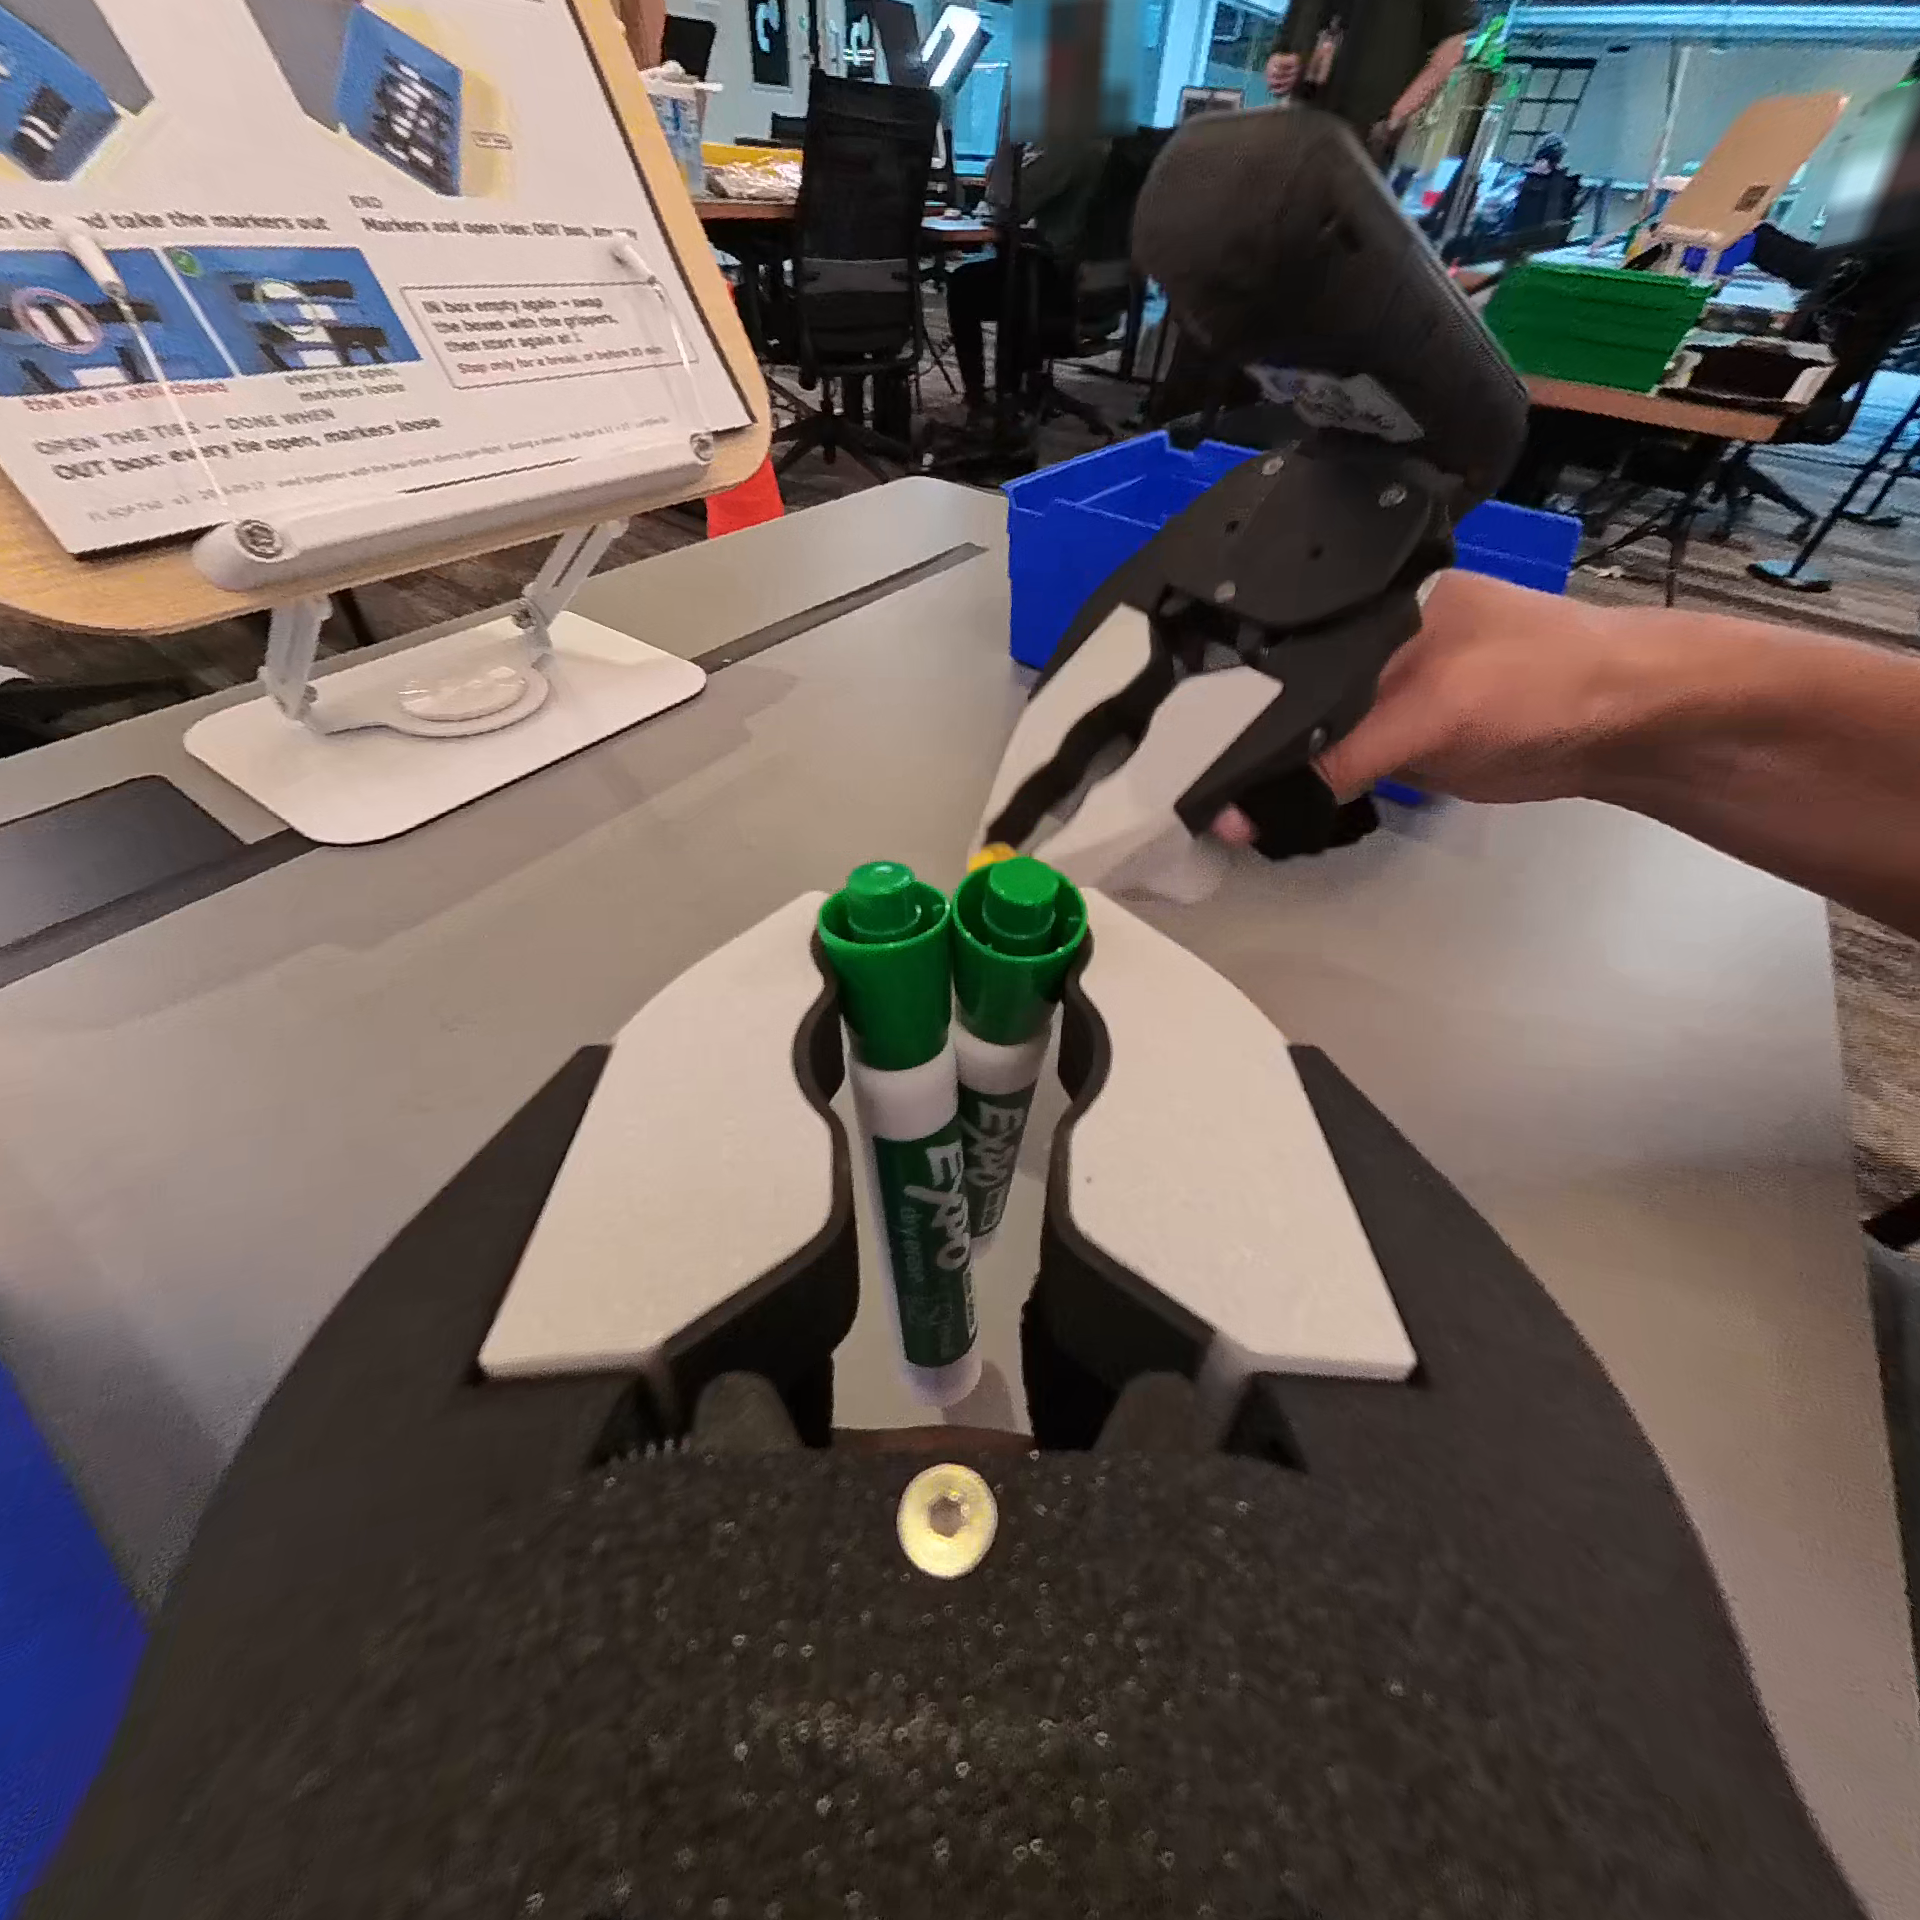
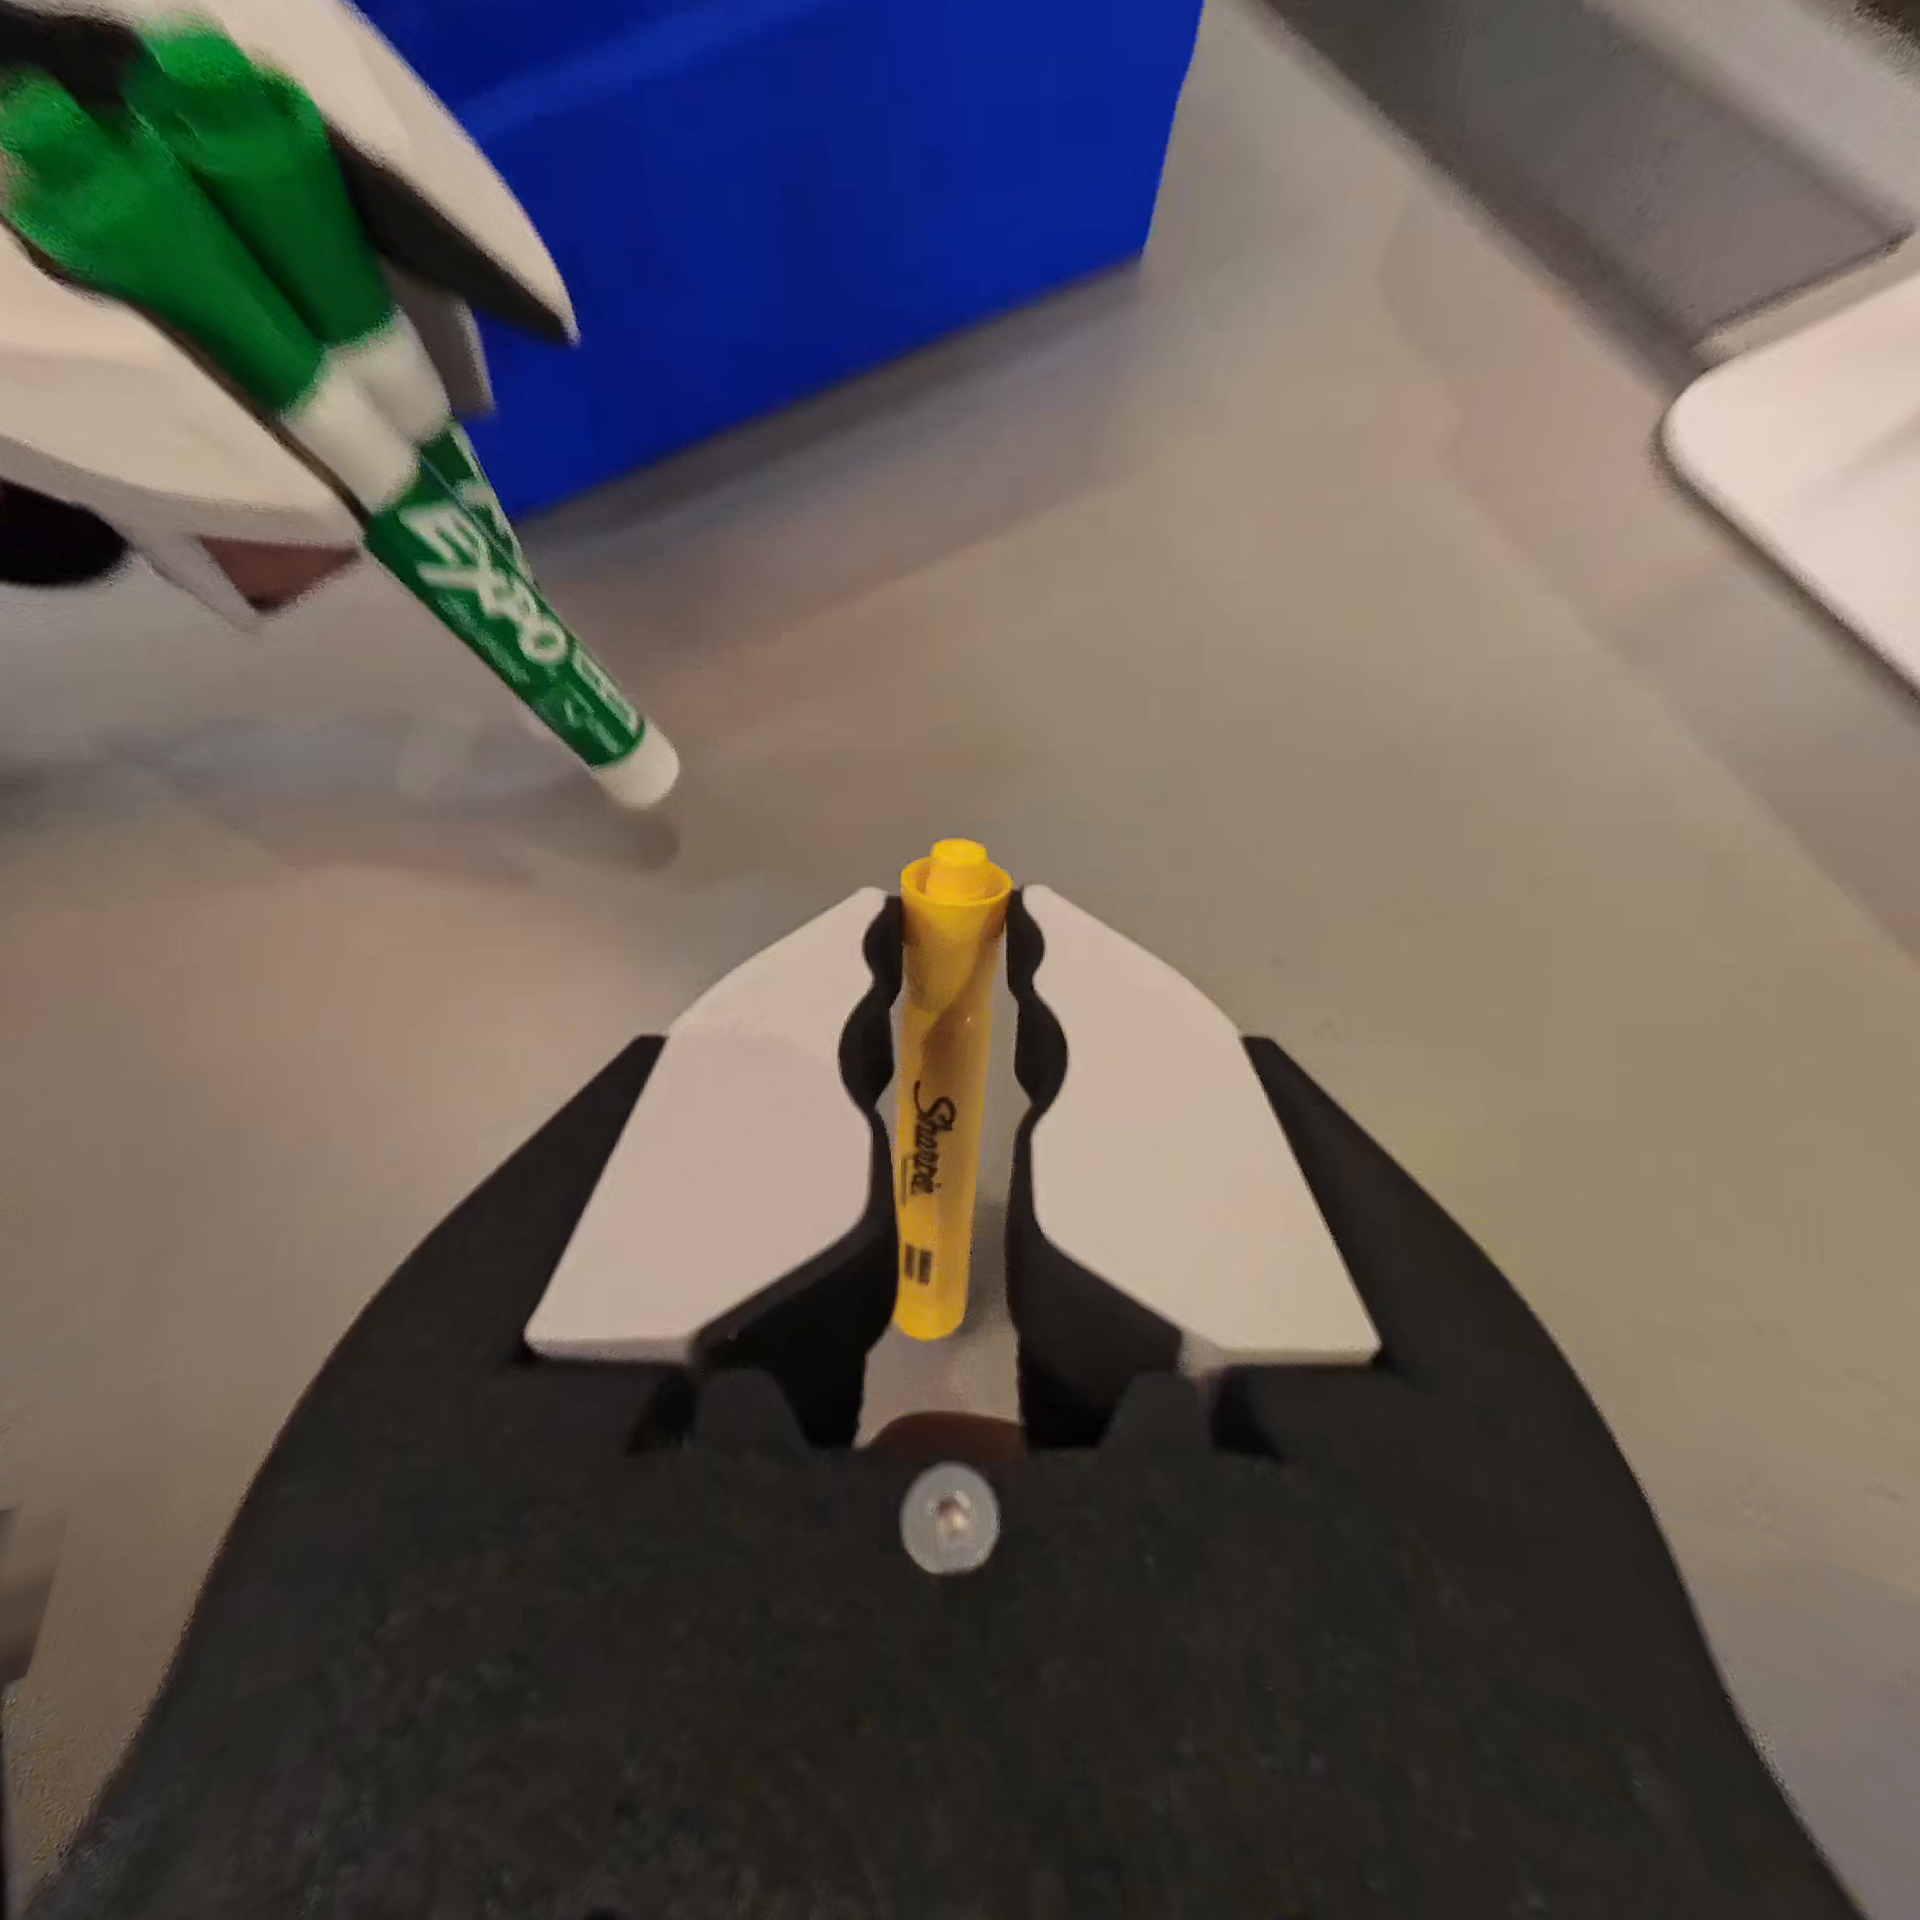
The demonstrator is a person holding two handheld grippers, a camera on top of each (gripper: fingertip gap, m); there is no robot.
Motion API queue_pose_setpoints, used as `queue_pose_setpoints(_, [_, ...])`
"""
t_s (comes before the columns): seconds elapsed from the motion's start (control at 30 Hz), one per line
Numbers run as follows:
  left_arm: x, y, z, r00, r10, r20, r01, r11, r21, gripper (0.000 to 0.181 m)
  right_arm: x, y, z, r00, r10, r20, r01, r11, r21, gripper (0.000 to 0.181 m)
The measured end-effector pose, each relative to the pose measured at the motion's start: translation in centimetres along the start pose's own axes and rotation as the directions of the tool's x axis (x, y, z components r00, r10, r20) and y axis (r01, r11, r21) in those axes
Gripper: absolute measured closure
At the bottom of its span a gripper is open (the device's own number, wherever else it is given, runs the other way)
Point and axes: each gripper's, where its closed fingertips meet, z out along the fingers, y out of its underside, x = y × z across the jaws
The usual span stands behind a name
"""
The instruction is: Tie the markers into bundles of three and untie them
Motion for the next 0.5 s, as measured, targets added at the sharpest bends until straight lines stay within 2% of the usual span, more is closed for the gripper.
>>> queue_pose_setpoints(0.1, [0.8,0.1,0.5,0.999,-0.009,-0.043,0.009,1.000,0.002,0.144,-0.1,-1.9,-2.2,0.998,-0.019,0.067,0.002,0.971,0.240,0.163])
queue_pose_setpoints(0.23, [1.6,0.1,1.2,0.997,0.003,-0.077,-0.003,1.000,0.003,0.144,-0.8,-2.9,-3.8,0.989,-0.047,0.144,-0.020,0.901,0.433,0.163])
queue_pose_setpoints(0.37, [1.8,0.0,1.5,0.997,0.003,-0.077,-0.003,1.000,0.001,0.143,-1.0,-2.0,-3.3,0.991,-0.051,0.126,-0.010,0.896,0.445,0.163])
queue_pose_setpoints(0.5, [1.8,0.1,1.6,0.997,0.000,-0.072,0.000,1.000,0.000,0.144,-1.6,-1.5,-3.1,0.990,-0.133,0.053,0.097,0.897,0.432,0.163])
